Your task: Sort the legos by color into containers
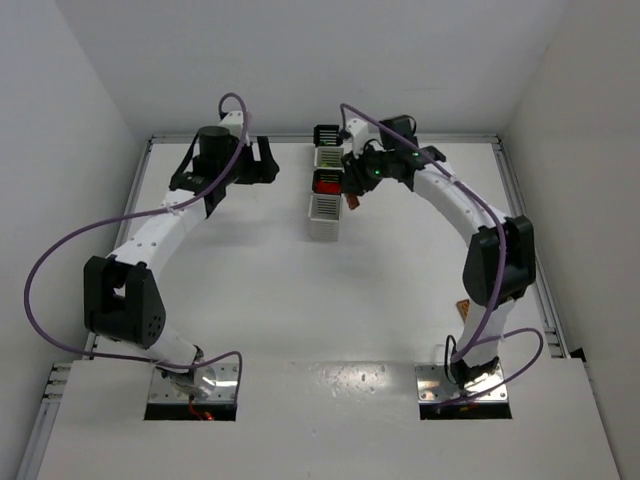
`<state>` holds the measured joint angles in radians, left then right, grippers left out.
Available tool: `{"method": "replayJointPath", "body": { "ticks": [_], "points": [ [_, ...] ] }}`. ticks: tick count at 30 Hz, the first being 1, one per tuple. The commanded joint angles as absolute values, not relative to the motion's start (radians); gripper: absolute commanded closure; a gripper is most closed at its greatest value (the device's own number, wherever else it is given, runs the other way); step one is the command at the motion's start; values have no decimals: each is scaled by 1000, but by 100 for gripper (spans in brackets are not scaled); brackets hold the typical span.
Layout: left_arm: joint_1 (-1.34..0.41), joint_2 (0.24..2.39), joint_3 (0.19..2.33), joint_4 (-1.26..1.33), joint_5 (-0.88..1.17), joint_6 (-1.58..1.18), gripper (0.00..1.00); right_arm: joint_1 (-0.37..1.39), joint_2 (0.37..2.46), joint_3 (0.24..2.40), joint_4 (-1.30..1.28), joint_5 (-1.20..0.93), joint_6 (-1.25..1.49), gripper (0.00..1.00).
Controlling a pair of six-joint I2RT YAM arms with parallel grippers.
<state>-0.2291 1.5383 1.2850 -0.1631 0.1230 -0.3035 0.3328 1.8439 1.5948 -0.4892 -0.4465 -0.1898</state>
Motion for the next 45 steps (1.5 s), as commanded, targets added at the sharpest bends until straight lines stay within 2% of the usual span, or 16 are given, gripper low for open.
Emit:
{"method": "replayJointPath", "body": {
  "ticks": [1, 6, 14, 16, 17, 19, 22, 26, 32, 34, 38, 45],
  "points": [
    [-177, 1511, 1290, -146, 173, -356, 15, 391, 1875, 1577, -304, -528, -146, 100],
    [-120, 1529, 1310, -155, 258, -396, 12, 449, 1948, 1603, -184, -485, -146, 100],
    [-101, 1529, 1310, -164, 258, -374, 12, 468, 1980, 1594, -133, -463, -178, 100],
    [-101, 1529, 1310, -164, 267, -365, 12, 477, 1991, 1594, -144, -463, -189, 93],
    [-101, 1529, 1310, -173, 267, -365, 12, 477, 1991, 1594, -156, -463, -198, 84],
    [-101, 1529, 1310, -173, 276, -365, 12, 477, 2000, 1594, -156, -453, -209, 75],
    [-101, 1529, 1319, -173, 276, -365, 12, 477, 2000, 1594, -166, -442, -209, 67],
    [-101, 1539, 1319, -173, 295, -356, 12, 477, 1988, 1594, -166, -422, -209, 51],
    [-101, 1539, 1328, -173, 304, -345, 12, 457, 1867, 1553, -210, -355, -189, 38],
    [-101, 1548, 1328, -164, 313, -336, 12, 457, 1832, 1528, -279, -307, -216, 38],
    [-101, 1548, 1328, -153, 322, -301, 12, 411, 1740, 1499, -455, -189, -238, 49],
    [-170, 1638, 1411, -236, 334, -161, 12, 261, 1556, 1335, -750, -5, -314, 50]
  ]
}}
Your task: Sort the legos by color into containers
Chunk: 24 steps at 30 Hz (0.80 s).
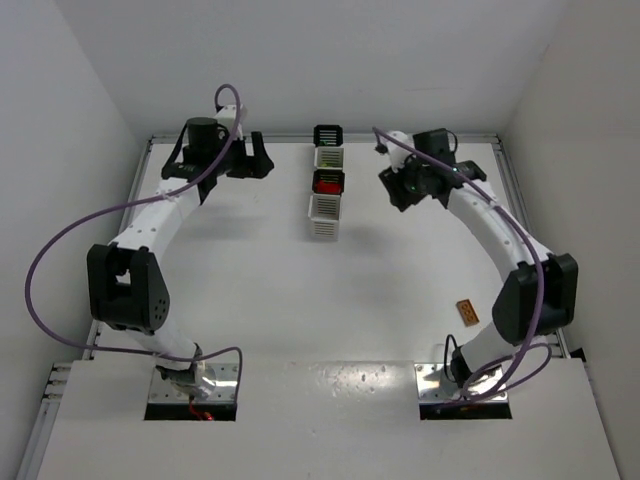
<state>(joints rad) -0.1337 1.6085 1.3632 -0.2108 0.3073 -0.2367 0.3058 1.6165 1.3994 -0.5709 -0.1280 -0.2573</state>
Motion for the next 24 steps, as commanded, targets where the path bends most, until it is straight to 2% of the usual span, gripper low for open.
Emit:
{"method": "replayJointPath", "body": {
  "ticks": [1, 4, 5, 7, 10, 18, 24],
  "points": [
    [-182, 1638, 1422, -245, 334, -161, 12, 249, 1516, 1312, -825, 18, -330, 50],
    [-212, 1660, 1422, -245, 335, -150, 12, 203, 1444, 1195, -941, 112, -380, 44],
    [-221, 1670, 1434, -245, 299, -162, 11, 183, 1398, 1128, -962, 161, -380, 35],
    [-238, 1681, 1445, -245, 246, -190, 10, 163, 1362, 1056, -1000, 207, -390, 28],
    [-259, 1681, 1454, -245, 195, -215, 0, 135, 1329, 948, -1025, 238, -390, 25],
    [-270, 1715, 1474, -255, 160, -215, 0, 52, 1339, 832, -1035, 302, -370, 25],
    [-270, 1740, 1485, -255, 184, -272, 0, 8, 1410, 822, -979, 216, -360, 25]
  ]
}}
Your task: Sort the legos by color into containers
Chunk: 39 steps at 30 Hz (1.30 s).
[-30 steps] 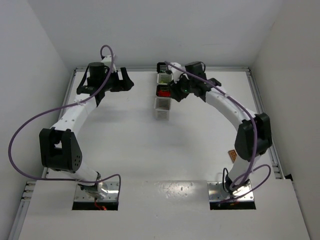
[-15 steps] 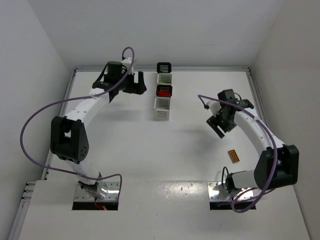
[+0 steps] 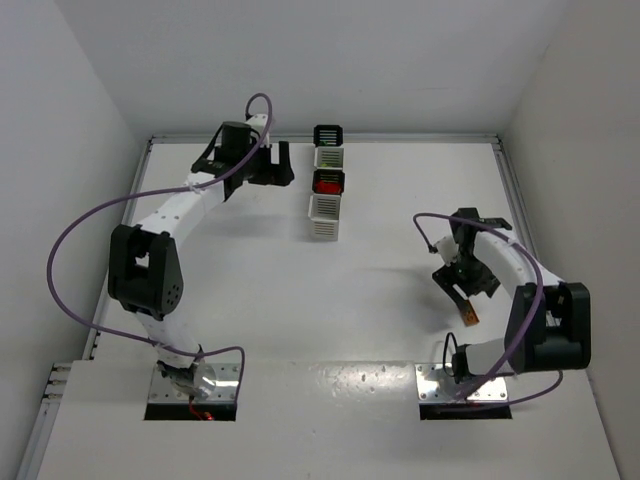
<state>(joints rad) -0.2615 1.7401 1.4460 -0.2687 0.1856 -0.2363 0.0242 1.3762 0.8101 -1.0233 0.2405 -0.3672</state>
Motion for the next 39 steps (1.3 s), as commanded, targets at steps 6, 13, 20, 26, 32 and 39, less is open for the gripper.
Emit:
{"method": "replayJointPath", "body": {
  "ticks": [6, 13, 20, 26, 32, 39],
  "points": [
    [-270, 1729, 1485, -255, 146, -281, 0, -23, 1519, 890, -954, 151, -342, 25],
    [-270, 1709, 1454, -255, 127, -281, 0, -23, 1571, 888, -908, 127, -319, 27],
    [-270, 1709, 1445, -255, 118, -281, 0, -43, 1571, 856, -865, 138, -288, 30],
    [-270, 1729, 1486, -255, 118, -281, 0, -52, 1612, 845, -832, 129, -299, 34],
    [-270, 1749, 1511, -255, 118, -272, 0, -61, 1623, 825, -812, 129, -308, 42],
    [-270, 1749, 1511, -255, 118, -290, 0, -71, 1632, 798, -790, 129, -327, 53]
  ]
}}
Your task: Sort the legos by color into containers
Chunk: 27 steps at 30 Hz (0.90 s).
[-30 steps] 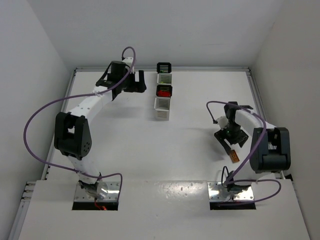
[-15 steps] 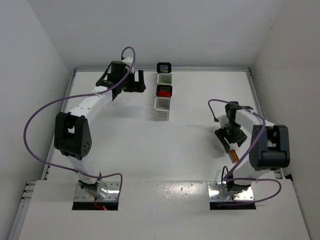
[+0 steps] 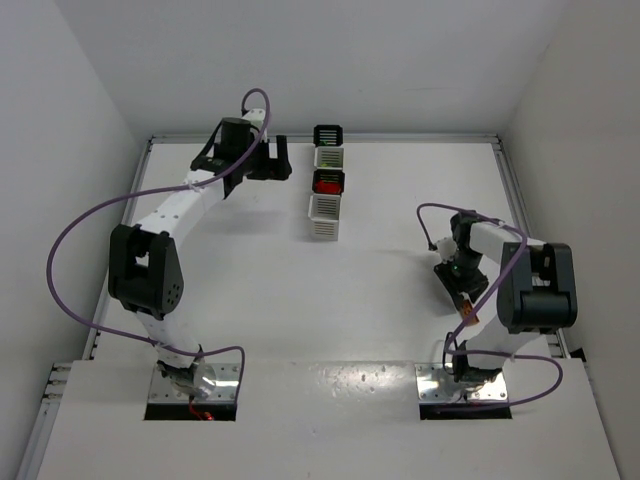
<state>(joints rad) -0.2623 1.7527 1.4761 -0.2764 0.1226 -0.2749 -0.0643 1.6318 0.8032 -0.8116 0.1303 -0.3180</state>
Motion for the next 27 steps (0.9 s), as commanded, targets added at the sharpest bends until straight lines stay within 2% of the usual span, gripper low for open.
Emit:
{"method": "replayJointPath", "body": {
  "ticks": [1, 8, 19, 27],
  "points": [
    [-270, 1758, 1511, -255, 118, -290, 0, -71, 1641, 798, -779, 129, -327, 55],
    [-279, 1758, 1529, -255, 118, -299, 0, -80, 1651, 798, -759, 110, -327, 66],
    [-279, 1758, 1529, -255, 118, -299, 0, -80, 1683, 788, -741, 81, -327, 67],
    [-288, 1767, 1529, -255, 109, -299, 0, -80, 1701, 807, -762, 51, -336, 85]
  ]
}}
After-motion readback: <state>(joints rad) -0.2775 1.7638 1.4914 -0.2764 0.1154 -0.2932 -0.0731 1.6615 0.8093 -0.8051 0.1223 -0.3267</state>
